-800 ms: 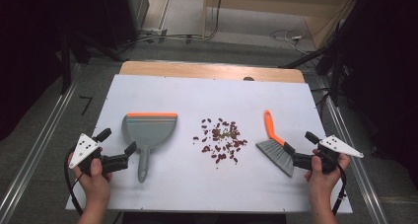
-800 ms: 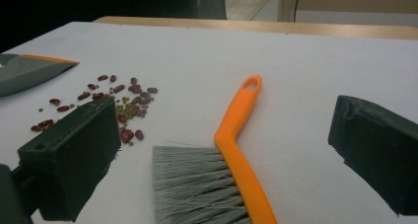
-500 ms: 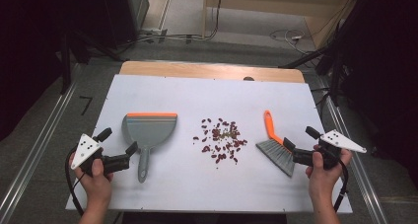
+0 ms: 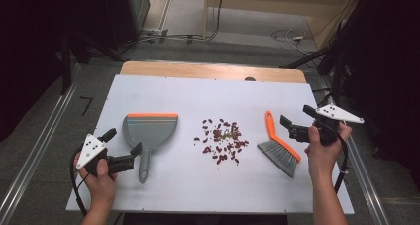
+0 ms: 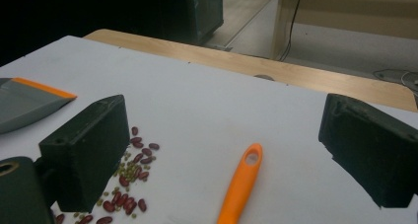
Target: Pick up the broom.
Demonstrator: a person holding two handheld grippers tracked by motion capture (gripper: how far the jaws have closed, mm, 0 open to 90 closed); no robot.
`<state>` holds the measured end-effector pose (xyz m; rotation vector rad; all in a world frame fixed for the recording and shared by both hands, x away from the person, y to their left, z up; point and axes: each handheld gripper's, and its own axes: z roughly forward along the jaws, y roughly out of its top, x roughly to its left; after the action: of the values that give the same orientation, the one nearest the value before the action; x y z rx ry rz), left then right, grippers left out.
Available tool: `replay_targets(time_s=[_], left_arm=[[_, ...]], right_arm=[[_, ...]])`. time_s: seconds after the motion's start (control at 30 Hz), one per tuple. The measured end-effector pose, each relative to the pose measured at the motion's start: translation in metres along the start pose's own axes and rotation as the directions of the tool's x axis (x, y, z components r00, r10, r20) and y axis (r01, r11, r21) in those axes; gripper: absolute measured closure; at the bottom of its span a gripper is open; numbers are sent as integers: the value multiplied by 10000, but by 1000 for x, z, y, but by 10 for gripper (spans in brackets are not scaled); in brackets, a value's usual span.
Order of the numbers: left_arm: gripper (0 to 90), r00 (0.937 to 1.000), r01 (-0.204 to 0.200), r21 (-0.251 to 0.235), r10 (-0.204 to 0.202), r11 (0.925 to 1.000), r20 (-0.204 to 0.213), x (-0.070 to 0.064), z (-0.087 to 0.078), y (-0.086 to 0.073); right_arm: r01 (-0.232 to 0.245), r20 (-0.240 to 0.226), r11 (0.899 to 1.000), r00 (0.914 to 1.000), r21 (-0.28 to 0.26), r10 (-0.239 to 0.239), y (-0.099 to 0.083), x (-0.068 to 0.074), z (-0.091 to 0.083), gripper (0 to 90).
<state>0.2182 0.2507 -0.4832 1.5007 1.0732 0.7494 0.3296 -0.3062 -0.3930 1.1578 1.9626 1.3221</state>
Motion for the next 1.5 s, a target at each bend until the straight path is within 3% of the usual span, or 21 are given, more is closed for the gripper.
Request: replay_targets(time_s=[0.17,0.2,0.23,0.27,0.33,0.4,0.47,0.53,0.67,0.8,0.9,1.03,1.07,1.1,1.33,1.47,1.5], left_arm=[[0,9999,-94,47,93,9999,64,-1,1,0],[0,9999,-93,53,92,9999,82,-2,0,0],[0,9999,-84,66,83,9999,90,-1,0,0],[0,9999,-67,78,66,9999,81,-1,0,0],[0,10000,-60,72,59,10000,73,-1,0,0],[0,9999,-81,52,80,10000,87,-2,0,0],[0,9999,-100,70,99,9999,70,-2,-1,0],[0,9999,-140,109,139,9998,82,-3,-1,-1],[0,9999,-112,132,111,9999,104,-3,1,-1],[0,9999,-103,161,101,9998,115,-2,1,-1],[0,9999,-99,154,98,9998,112,-3,1,-1],[0,9999,-105,159,104,9998,116,-3,1,-2],[0,9999,-102,157,100,9998,118,-3,1,-2],[0,9999,-107,156,105,9998,117,-3,1,-2],[0,9999,-117,154,115,9998,104,-3,1,-2],[0,9999,-104,153,103,9998,85,-3,0,-2],[0,9999,-100,148,98,9998,94,-3,0,-2]], right_arm=[[-134,-37,9972,9999,739,137,0,-4,20,42],[-282,-125,9901,9995,1377,302,-3,-5,30,42],[-282,-125,9901,9995,1377,302,-3,-5,30,42],[-415,46,9745,9991,2206,415,-7,-4,41,83],[-610,766,9516,9963,3011,397,-11,-2,51,187],[-928,1291,9399,9902,3286,526,-16,-3,58,306],[-1207,1301,9277,9884,3533,790,-21,-5,62,365],[-1258,1394,9122,9873,3899,766,-24,-7,66,389],[-1260,1265,8941,9889,4298,786,-30,-9,70,551],[-956,936,8737,9939,4770,576,-35,-7,75,612],[-1630,1352,8469,9848,5061,1087,-39,-6,78,612],[-1688,1475,8260,9835,5378,1050,-43,-7,82,612],[-1688,1475,8260,9835,5378,1050,-43,-7,82,612],[-1705,1452,8156,9836,5530,1072,-45,-7,84,612],[-1685,1590,7736,9833,6109,886,-52,-3,92,619],[-1647,1761,7752,9819,6098,700,-52,0,93,637],[-1486,1824,7739,9823,6156,436,-53,2,95,633]])
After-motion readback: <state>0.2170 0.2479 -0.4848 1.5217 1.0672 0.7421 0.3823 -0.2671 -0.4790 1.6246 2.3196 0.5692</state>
